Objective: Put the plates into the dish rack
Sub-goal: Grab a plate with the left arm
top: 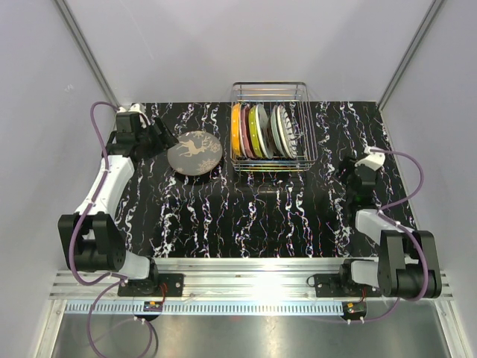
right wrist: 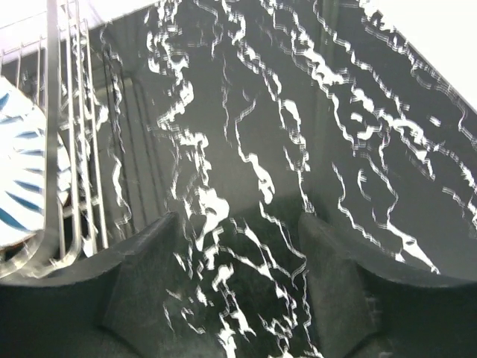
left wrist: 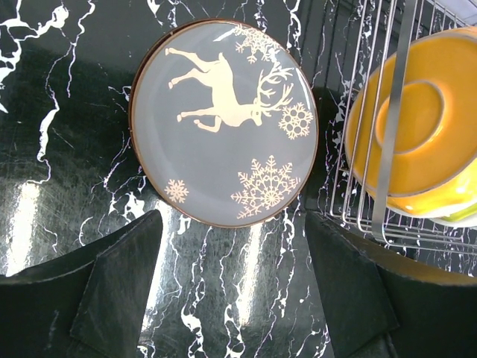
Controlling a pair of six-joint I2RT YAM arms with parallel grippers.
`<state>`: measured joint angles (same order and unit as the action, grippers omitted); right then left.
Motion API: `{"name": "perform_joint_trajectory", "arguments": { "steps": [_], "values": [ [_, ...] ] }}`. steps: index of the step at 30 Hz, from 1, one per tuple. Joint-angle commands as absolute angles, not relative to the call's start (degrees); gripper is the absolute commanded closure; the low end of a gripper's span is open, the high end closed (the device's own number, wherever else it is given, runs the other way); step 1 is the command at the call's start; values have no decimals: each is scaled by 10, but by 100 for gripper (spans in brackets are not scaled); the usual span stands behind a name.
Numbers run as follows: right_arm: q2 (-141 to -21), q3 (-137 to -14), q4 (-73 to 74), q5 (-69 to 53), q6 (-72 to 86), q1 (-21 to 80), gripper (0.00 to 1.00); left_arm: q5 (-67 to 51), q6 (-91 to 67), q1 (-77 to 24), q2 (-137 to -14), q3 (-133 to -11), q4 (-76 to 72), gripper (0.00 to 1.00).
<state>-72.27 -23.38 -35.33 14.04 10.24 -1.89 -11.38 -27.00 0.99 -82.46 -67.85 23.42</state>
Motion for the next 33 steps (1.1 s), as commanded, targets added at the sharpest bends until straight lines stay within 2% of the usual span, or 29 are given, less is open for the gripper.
{"name": "perform_joint_trajectory", "arguments": {
  "steps": [1, 5, 7, 8, 9, 10, 12, 14, 16, 19, 33],
  "values": [
    [-741, -177, -509, 110, 76, -21, 22, -132, -272, 5, -795, -679, 209, 19],
    [-810, -132, -690, 137, 39, -18, 21, -139, -273, 3, -790, -677, 206, 19],
    [-905, -122, -789, 107, 28, -15, 14, -145, -274, 4, -788, -677, 206, 19],
    [-915, -121, -790, 112, 19, -11, 11, -145, -274, 3, -789, -677, 206, 19],
    [-869, -140, -728, 112, 24, -11, 3, -145, -274, 3, -788, -678, 205, 19],
    [-859, -157, -668, 140, 32, -11, 0, -146, -274, 3, -788, -675, 204, 19],
    [-892, -198, -651, 160, 35, -11, 0, -150, -275, 3, -790, -678, 204, 19],
    [-875, -212, -594, 141, 38, -11, 0, -152, -274, 4, -790, -679, 206, 19],
    [-888, -191, -646, 147, 34, -11, 0, -150, -274, 3, -788, -678, 207, 19],
    [-882, -214, -587, 142, 38, -12, 0, -149, -274, 3, -788, -679, 207, 18],
    [-884, -208, -606, 146, 38, -12, 0, -147, -259, 4, -771, -679, 199, 16]
  ]
}}
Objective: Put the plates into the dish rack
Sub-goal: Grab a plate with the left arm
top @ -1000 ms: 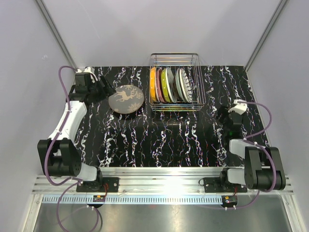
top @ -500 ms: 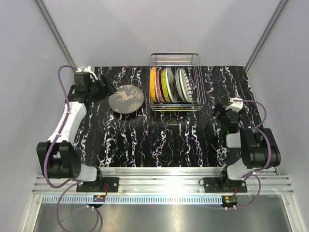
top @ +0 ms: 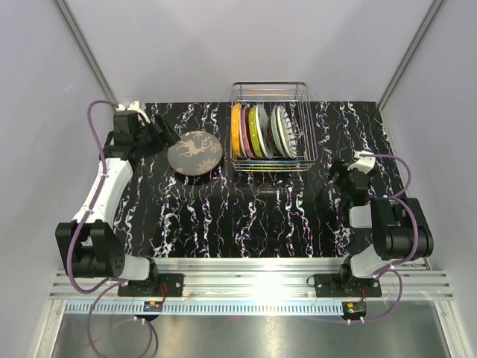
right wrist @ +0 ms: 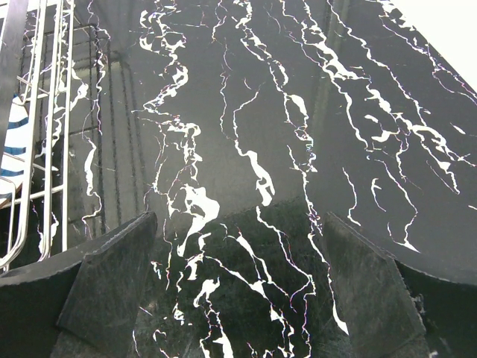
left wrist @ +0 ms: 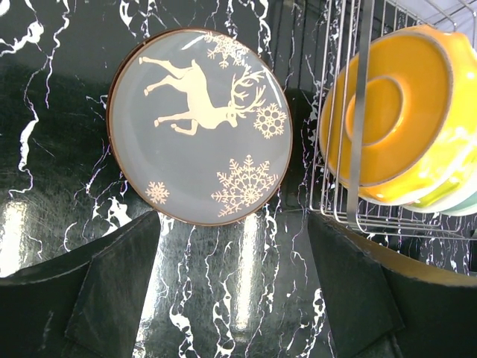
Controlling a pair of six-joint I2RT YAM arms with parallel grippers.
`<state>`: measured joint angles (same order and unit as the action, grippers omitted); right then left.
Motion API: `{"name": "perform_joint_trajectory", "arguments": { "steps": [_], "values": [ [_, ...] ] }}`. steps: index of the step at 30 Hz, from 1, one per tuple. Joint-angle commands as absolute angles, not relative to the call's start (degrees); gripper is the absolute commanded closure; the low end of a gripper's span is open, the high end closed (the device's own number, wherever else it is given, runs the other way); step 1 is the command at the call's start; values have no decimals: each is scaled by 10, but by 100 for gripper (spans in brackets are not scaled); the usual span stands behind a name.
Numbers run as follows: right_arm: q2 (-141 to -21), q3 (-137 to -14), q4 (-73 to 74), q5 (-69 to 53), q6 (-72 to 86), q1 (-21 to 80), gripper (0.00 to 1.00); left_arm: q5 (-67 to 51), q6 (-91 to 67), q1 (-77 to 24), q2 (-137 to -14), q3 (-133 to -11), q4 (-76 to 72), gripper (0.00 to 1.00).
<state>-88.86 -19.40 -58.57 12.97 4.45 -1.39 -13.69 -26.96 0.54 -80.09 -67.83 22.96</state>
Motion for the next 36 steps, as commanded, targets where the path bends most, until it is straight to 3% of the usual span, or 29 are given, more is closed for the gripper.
{"name": "perform_joint_trajectory", "arguments": {
  "steps": [1, 6, 13, 36],
  "values": [
    [-884, -208, -605, 146, 38, -12, 0, -141, -255, 3, -766, -677, 198, 16],
    [-885, -208, -605, 146, 38, -12, 0, -26, -209, -35, -744, -660, 198, 12],
    [-883, -208, -605, 145, 38, -12, 0, 13, -191, -61, -748, -642, 176, 11],
    [-884, -208, -605, 146, 38, -12, 0, 38, -170, -94, -733, -600, 123, 3]
  ]
}}
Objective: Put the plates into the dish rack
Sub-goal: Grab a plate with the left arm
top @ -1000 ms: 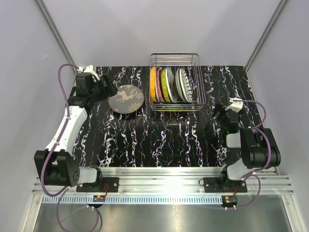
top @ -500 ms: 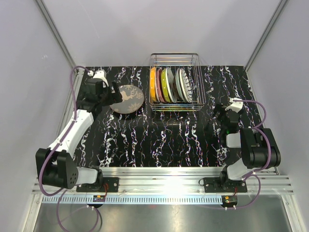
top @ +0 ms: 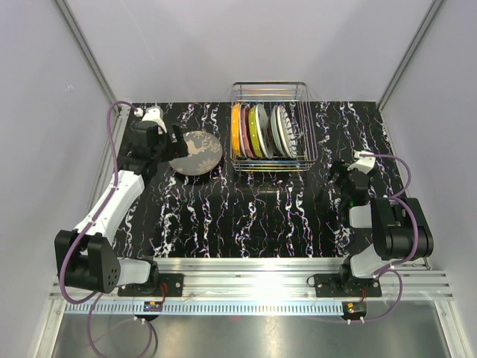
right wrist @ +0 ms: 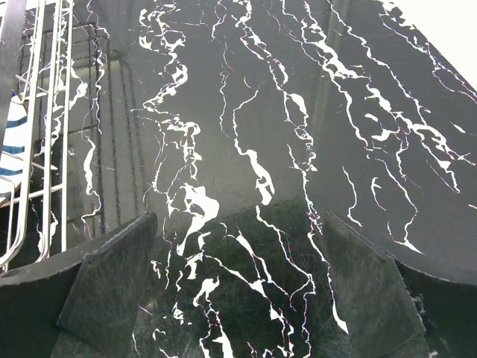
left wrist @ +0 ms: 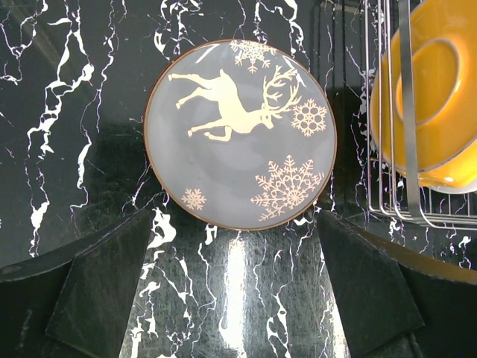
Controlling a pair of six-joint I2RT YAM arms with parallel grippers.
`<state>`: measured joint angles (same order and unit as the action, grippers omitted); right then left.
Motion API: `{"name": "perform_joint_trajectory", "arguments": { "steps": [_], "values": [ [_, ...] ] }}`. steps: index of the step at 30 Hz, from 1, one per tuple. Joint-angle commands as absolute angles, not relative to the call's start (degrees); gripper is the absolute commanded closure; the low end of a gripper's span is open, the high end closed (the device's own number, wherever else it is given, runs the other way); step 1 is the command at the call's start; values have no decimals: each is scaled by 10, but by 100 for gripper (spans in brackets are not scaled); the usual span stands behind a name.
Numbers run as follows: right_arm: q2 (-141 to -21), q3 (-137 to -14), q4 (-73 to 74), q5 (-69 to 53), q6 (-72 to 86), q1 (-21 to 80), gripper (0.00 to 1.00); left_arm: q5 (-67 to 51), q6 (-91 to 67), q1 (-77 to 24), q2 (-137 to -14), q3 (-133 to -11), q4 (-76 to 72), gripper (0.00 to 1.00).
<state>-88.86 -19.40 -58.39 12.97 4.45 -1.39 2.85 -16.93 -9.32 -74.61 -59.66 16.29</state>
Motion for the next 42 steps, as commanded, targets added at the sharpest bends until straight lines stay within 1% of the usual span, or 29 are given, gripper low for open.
{"name": "perform_joint_trajectory", "arguments": {
  "steps": [1, 26, 31, 36, 42],
  "values": [
    [-884, -208, -606, 146, 38, -12, 0, 40, -170, -93, -733, -599, 122, 3],
    [-884, -208, -606, 147, 38, -12, 0, 49, -166, -95, -741, -584, 113, 2],
    [-884, -208, -605, 146, 37, -12, 0, 58, -163, -98, -735, -594, 130, 2],
    [-884, -208, -606, 146, 37, -12, 0, 34, -179, -98, -730, -591, 109, 1],
    [-884, -209, -606, 146, 38, -12, 0, 18, -193, -91, -746, -618, 127, 1]
  ]
}}
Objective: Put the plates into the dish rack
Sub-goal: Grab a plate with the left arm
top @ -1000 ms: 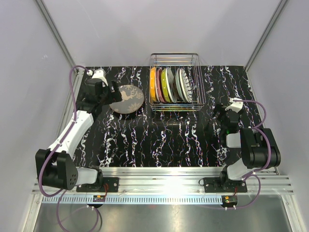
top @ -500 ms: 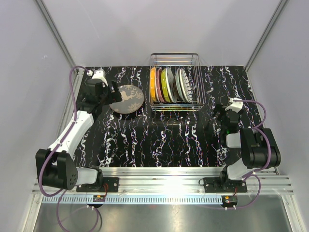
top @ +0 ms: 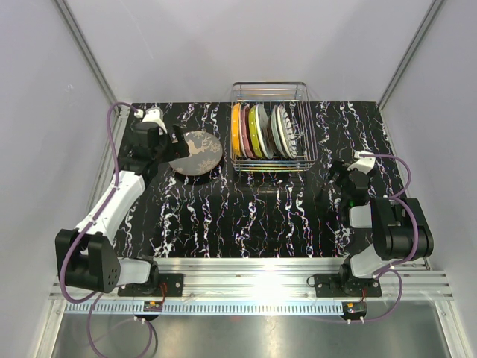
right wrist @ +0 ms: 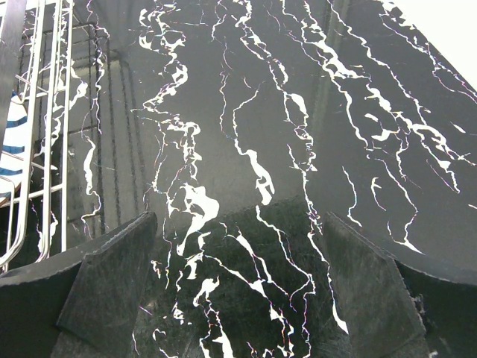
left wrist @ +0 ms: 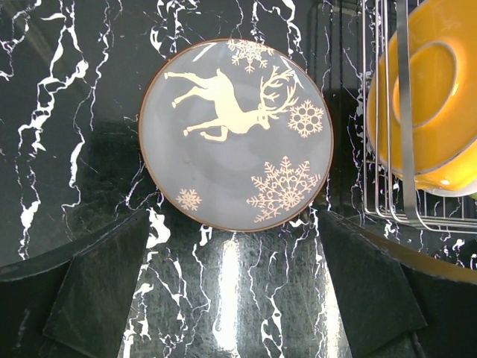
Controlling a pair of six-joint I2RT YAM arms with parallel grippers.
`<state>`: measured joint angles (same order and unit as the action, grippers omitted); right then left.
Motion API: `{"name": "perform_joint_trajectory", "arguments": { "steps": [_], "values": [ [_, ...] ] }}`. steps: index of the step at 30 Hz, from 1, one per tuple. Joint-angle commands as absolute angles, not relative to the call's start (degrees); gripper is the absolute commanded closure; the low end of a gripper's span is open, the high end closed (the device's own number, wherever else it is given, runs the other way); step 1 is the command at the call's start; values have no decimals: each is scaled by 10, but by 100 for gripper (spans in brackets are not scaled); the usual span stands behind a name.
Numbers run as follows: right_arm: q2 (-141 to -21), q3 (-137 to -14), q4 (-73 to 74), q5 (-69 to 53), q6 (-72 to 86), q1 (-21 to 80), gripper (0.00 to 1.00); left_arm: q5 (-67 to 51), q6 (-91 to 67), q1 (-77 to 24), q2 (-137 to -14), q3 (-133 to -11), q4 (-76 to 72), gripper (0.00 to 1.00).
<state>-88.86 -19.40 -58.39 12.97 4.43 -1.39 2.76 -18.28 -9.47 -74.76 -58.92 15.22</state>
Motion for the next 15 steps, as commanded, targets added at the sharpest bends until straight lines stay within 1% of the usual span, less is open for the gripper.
{"name": "perform_joint_trajectory", "arguments": {
  "steps": [1, 6, 15],
  "values": [
    [-883, -208, -605, 146, 38, -12, 0, 27, -192, -89, -744, -618, 127, 1],
    [-884, -208, -605, 146, 38, -12, 0, 40, -200, -69, -728, -617, 136, 1],
    [-884, -208, -606, 145, 38, -12, 0, 52, -197, -62, -715, -624, 153, 1]
  ]
}}
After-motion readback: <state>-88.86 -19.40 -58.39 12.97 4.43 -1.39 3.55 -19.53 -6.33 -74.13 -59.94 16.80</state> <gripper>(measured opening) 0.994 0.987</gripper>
